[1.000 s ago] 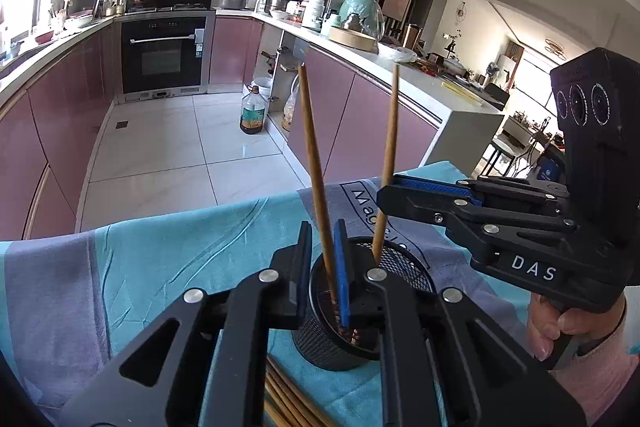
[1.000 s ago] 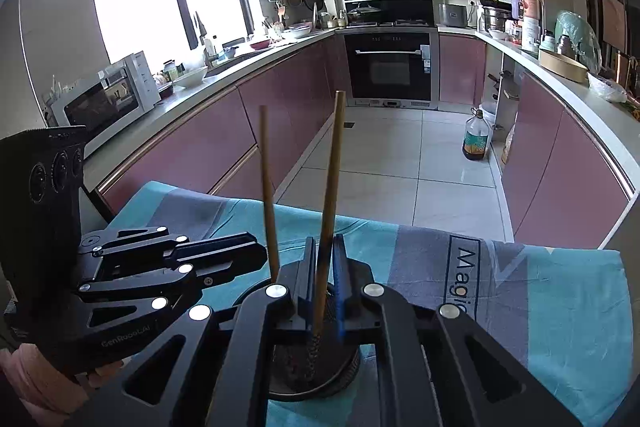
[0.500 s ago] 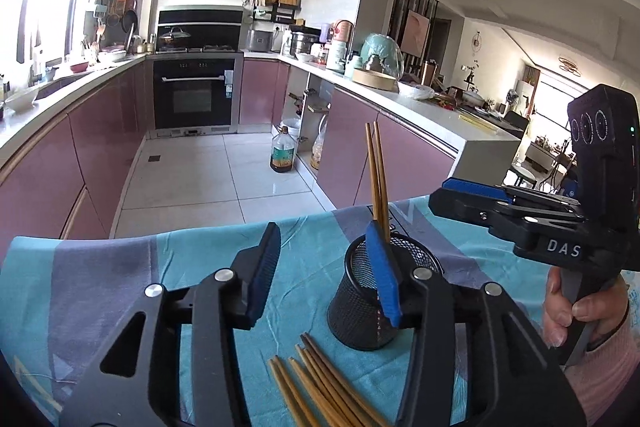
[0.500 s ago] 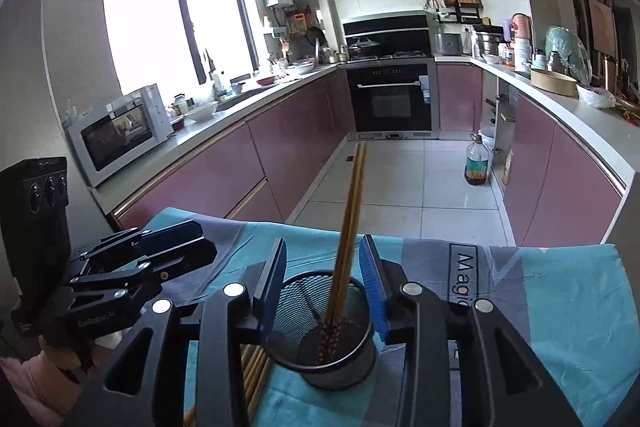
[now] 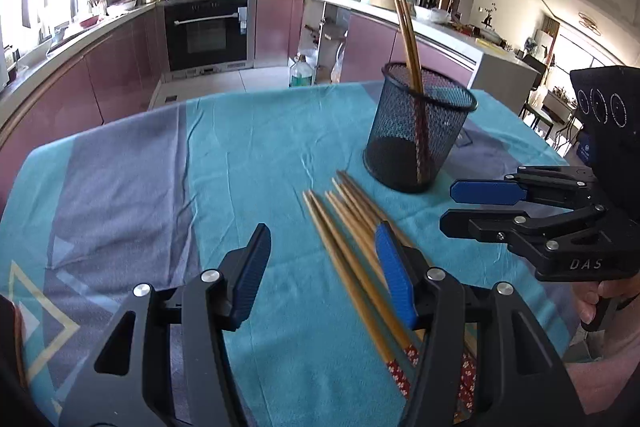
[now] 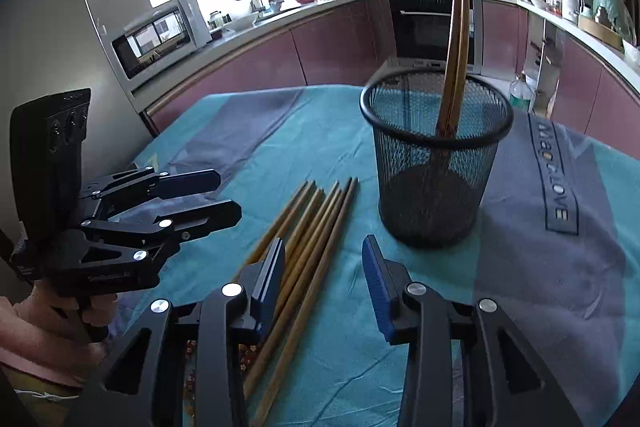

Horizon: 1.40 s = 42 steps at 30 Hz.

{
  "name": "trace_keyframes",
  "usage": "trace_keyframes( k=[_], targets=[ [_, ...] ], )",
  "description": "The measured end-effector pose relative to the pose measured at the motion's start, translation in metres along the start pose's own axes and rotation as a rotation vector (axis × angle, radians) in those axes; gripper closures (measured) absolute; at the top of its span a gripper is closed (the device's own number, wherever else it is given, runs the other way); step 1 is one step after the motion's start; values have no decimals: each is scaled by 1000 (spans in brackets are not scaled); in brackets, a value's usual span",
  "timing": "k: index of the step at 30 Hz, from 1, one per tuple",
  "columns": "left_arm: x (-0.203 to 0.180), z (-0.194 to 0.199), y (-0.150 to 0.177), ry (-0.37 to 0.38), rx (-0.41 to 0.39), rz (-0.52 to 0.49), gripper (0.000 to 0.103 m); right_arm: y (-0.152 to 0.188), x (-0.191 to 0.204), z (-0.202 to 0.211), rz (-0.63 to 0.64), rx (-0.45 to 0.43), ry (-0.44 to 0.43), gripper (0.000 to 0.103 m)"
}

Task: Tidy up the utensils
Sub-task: 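Move both open tools back to the chopsticks on the cloth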

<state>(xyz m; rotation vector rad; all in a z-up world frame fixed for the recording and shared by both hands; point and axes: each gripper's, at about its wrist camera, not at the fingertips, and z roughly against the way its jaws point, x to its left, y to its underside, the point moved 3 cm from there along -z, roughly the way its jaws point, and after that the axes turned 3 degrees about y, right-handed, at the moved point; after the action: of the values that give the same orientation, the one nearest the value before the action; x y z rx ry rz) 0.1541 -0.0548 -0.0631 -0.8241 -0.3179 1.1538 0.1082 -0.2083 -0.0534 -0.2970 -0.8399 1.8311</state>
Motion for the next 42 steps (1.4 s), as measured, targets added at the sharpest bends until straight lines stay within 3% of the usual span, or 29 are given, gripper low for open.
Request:
trace_keyframes(
  k=[10,17,26,33,42],
  targets=[
    [-6,-23,34,21,91,0,55,16,4,-20,-20,62,43,71],
    [-13,-29,33,16,121,3,64,20,8,-25,0,63,67,73],
    [-14,-35,35,15,128,-1,68,19,10,-29,11,58,95,74],
    [-14,-37,38,2,148,-39,82,20,12,-28,44,68,133,81],
    [-9,-45,34,19,156,-12,83,14,13,-37,49,75,158,80]
  ],
)
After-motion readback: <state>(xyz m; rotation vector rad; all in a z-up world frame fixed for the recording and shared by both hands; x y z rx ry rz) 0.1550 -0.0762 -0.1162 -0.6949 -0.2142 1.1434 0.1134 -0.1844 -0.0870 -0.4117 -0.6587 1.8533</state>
